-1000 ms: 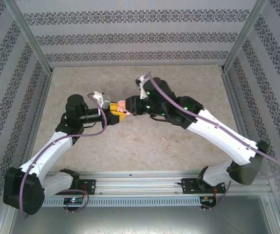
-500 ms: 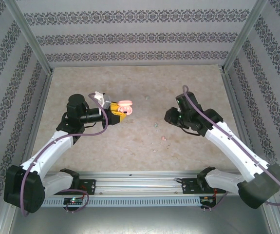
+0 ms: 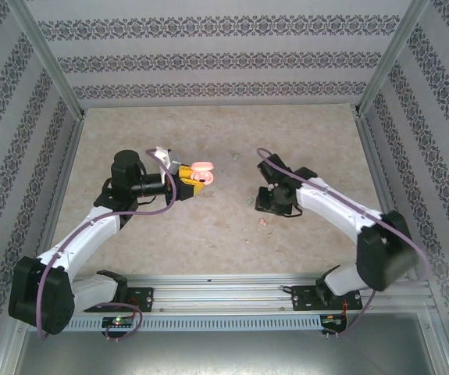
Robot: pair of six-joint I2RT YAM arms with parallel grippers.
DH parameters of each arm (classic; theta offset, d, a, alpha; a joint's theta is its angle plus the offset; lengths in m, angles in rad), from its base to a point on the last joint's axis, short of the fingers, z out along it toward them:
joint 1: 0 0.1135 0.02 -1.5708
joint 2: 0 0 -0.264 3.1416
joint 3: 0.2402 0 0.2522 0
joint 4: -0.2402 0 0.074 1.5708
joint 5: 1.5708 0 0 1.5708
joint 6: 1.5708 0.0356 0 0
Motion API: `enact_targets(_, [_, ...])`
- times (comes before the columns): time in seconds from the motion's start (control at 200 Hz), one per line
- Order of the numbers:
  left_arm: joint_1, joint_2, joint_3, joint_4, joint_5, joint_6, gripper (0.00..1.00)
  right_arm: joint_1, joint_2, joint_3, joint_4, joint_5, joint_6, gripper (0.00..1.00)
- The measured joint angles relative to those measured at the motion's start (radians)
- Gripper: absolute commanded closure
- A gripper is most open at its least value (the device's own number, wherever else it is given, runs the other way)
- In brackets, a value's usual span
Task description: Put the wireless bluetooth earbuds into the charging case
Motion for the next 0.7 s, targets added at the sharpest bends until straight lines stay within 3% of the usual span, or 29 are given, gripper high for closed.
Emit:
enact_targets(0.3, [0.000,0.000,-0.008,-0.001,-0.003,0.005,0.81,0.098,0.233,0.142,-0.083,0.094,-0.109,0.64])
enact_targets(0.699, [0.000,-0.008,-0.009,-0.008,-0.008,0.023,0.81,0.109,0.309,0.153,-0.127,0.142,-0.160,0.67])
